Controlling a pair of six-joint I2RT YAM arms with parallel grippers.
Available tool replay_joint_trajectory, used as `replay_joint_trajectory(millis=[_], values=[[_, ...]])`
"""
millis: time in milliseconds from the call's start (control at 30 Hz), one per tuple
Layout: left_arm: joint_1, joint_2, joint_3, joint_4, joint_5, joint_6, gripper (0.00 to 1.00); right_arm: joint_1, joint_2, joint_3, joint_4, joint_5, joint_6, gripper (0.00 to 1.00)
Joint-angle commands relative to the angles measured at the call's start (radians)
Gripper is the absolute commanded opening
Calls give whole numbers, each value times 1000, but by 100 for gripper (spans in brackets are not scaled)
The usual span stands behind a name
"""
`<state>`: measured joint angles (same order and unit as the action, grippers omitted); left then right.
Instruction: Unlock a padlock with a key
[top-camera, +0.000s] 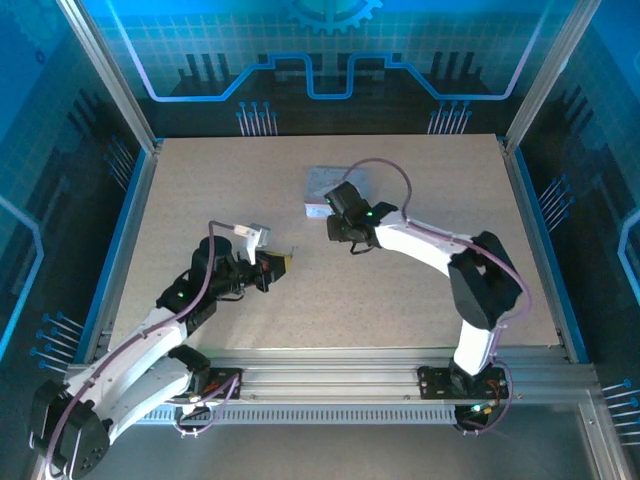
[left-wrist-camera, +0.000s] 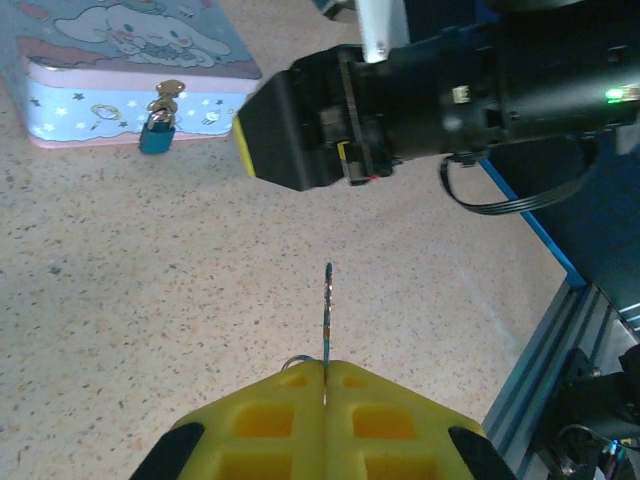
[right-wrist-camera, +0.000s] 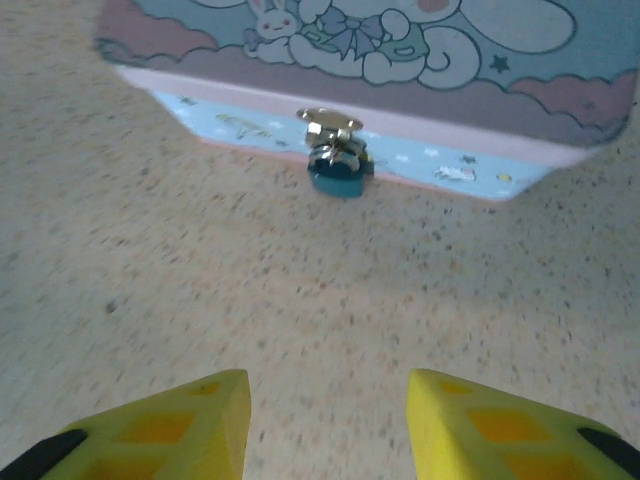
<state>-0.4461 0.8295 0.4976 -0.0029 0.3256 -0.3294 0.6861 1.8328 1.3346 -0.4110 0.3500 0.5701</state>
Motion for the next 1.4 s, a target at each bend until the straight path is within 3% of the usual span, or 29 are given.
replay_joint_trajectory(millis=[0, 267, 600, 1367], values=[[15, -13, -20, -31, 18, 29, 0, 10, 89, 87, -10, 98, 20, 45], [31, 27, -39, 19, 27, 25, 0, 4, 235, 200, -2, 142, 41, 44], [52, 247, 73, 101, 37, 19, 0, -17, 332, 260, 0, 129, 87, 44], [90, 401, 130, 193, 109, 11, 0, -32, 397, 309, 30, 153, 122, 45]])
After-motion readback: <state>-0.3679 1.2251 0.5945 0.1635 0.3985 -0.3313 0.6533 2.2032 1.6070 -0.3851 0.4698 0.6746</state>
